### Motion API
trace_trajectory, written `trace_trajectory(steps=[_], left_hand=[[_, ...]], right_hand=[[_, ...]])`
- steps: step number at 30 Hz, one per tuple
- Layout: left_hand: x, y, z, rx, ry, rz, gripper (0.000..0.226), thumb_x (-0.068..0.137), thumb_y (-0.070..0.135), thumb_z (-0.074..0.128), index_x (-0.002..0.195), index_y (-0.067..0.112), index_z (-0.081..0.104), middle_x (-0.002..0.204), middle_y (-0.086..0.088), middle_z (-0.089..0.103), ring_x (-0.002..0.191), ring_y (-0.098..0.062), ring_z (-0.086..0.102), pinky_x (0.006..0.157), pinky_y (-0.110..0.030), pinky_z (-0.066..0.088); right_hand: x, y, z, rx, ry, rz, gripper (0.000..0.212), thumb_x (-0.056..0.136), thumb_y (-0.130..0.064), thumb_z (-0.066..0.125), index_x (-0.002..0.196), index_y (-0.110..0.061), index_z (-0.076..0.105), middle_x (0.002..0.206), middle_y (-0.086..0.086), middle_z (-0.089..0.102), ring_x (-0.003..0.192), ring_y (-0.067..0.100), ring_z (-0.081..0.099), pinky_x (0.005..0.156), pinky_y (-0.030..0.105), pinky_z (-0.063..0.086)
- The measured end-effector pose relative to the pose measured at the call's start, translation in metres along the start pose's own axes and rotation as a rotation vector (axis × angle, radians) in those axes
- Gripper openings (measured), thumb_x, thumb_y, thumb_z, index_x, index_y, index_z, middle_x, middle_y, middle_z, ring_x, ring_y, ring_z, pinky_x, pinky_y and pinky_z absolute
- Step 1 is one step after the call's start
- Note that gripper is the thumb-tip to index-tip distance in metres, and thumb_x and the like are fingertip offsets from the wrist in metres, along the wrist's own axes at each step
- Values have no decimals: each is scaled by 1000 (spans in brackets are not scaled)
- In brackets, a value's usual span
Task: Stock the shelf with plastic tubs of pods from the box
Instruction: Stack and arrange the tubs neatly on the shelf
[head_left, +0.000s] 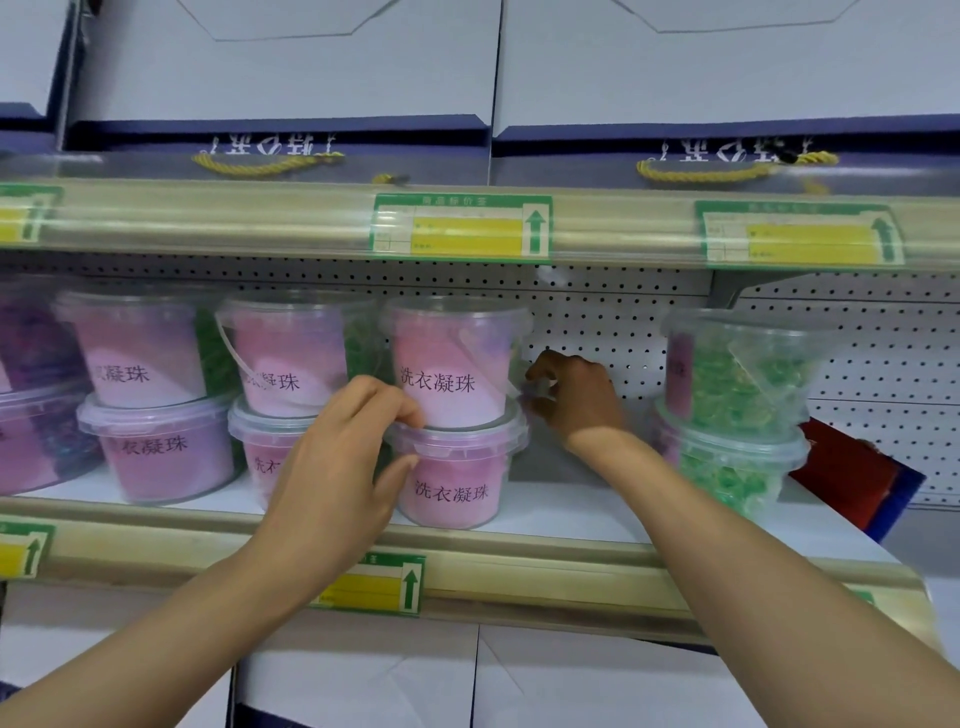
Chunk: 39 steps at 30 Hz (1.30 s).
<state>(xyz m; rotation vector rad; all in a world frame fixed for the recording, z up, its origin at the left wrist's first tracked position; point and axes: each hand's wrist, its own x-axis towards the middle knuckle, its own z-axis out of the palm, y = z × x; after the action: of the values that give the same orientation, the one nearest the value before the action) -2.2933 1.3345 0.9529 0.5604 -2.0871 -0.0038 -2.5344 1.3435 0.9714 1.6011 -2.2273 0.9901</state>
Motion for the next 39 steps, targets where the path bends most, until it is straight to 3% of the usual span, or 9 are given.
trace_trajectory(steps=[8, 12, 16, 19, 22, 27, 32, 36, 39], left_hand=[[0, 2, 0, -13, 5, -12, 34, 69, 1, 75, 91, 19, 56, 95, 8, 50, 84, -15, 53, 64, -44, 51], [-3, 4, -2, -12, -3, -37, 34, 70, 1, 73, 95, 18, 57, 98, 7, 51, 83, -16, 54, 66, -44, 51], [-8, 16, -3, 16, 41, -34, 39, 69, 1, 73, 101, 16, 56, 105, 4, 48, 91, -18, 54, 71, -41, 50], [-8, 36, 1, -7, 53, 54, 38, 69, -1, 69, 101, 14, 56, 106, 2, 48, 94, -19, 53, 69, -36, 49], [-4, 61, 13, -86, 32, 134, 34, 71, 10, 57, 102, 20, 52, 106, 5, 47, 92, -16, 52, 67, -34, 49], [8, 92, 50, -209, -116, 110, 38, 74, 7, 67, 106, 19, 52, 112, 7, 45, 97, -19, 54, 77, -42, 50], [14, 108, 72, -250, -198, -2, 41, 77, 8, 67, 113, 21, 49, 117, 8, 44, 103, -16, 53, 87, -38, 45], [16, 107, 73, -258, -179, -44, 43, 81, 8, 66, 117, 21, 47, 118, 8, 44, 110, -7, 48, 89, -22, 39], [16, 103, 69, -267, -171, -50, 47, 80, 8, 67, 120, 21, 46, 121, 9, 44, 112, -6, 47, 93, -26, 42]], right_hand=[[-5, -7, -2, -46, 3, 41, 27, 86, -16, 63, 113, -14, 62, 116, 16, 51, 96, 35, 60, 80, 32, 47], [-24, -17, -14, -54, -48, 64, 51, 86, -7, 58, 134, -19, 46, 129, 14, 46, 110, 34, 55, 90, 36, 47], [-70, -20, -46, -21, 220, -21, 39, 84, -1, 52, 121, -15, 57, 122, 12, 51, 101, 33, 58, 89, 42, 47], [-107, -6, -75, -21, 409, -72, 20, 83, -5, 62, 102, -10, 63, 103, 8, 52, 88, 26, 56, 73, 34, 45], [-128, 26, -100, -51, 536, 63, 24, 77, -7, 68, 99, -12, 60, 100, 0, 41, 91, 23, 52, 76, 32, 41], [-135, 65, -109, -114, 234, 290, 37, 78, -14, 70, 107, -19, 48, 116, 9, 39, 83, 26, 55, 75, 36, 48], [-138, 72, -107, -99, 268, 187, 25, 85, -17, 67, 102, -18, 48, 110, 9, 47, 77, 24, 55, 72, 34, 48], [-142, 87, -116, 232, 167, 103, 26, 84, -8, 66, 91, -25, 47, 104, 0, 54, 93, 11, 59, 84, 21, 50], [-139, 92, -117, 537, 18, 69, 27, 87, -2, 61, 93, -25, 48, 108, -9, 56, 104, 4, 59, 85, 14, 48]])
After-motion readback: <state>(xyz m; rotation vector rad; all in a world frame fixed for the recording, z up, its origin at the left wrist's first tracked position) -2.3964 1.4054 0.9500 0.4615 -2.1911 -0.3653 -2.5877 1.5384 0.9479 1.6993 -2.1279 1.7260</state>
